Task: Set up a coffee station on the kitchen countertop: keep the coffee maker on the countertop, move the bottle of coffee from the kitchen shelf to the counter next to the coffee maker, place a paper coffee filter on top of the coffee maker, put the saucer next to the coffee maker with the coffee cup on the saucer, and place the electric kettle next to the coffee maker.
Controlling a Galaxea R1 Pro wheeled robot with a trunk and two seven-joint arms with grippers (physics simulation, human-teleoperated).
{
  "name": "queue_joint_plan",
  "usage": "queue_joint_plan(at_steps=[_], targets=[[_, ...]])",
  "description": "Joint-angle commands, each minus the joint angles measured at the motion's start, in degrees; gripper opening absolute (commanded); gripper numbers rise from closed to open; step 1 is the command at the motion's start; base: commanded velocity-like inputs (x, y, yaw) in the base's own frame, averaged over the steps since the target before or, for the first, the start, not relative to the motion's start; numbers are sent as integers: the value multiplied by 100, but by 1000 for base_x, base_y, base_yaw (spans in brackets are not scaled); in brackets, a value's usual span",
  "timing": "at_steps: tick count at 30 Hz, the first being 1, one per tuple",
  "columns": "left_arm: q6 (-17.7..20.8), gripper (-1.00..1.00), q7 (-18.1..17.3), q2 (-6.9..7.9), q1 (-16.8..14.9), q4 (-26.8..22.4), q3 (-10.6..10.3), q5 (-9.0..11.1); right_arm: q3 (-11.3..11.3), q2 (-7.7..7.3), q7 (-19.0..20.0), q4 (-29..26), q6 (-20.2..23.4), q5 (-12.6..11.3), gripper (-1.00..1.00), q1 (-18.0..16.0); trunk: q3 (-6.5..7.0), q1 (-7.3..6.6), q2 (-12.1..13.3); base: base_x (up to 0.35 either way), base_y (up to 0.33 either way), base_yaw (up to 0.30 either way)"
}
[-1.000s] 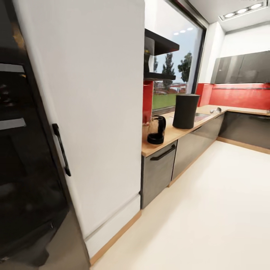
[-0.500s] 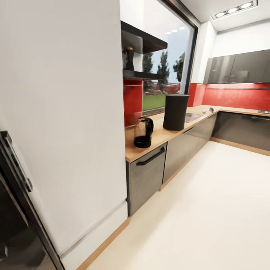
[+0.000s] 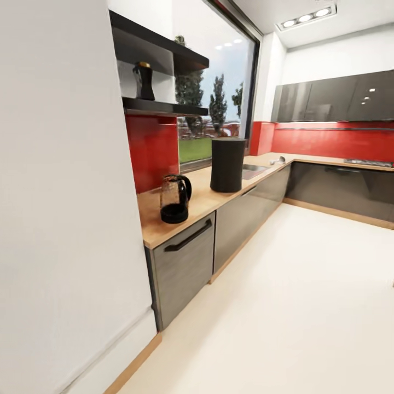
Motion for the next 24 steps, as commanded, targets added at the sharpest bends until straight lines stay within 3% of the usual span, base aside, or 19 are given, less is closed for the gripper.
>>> queue_joint_plan(at_steps=[1, 17, 24], targets=[[-5, 100, 2, -1, 4, -12, 7, -16, 2, 0, -1, 6, -18, 1, 100, -4, -5, 3, -2, 270, -207, -250], [-5, 100, 0, -1, 4, -8, 2, -17, -3, 0, -5, 6, -25, 1, 100, -4, -5, 3, -2, 313, -63, -251], [3, 100, 0, -18, 4, -9, -70, -28, -6, 2, -14, 6, -26, 1, 100, -4, -5, 3, -2, 328, -1, -69]])
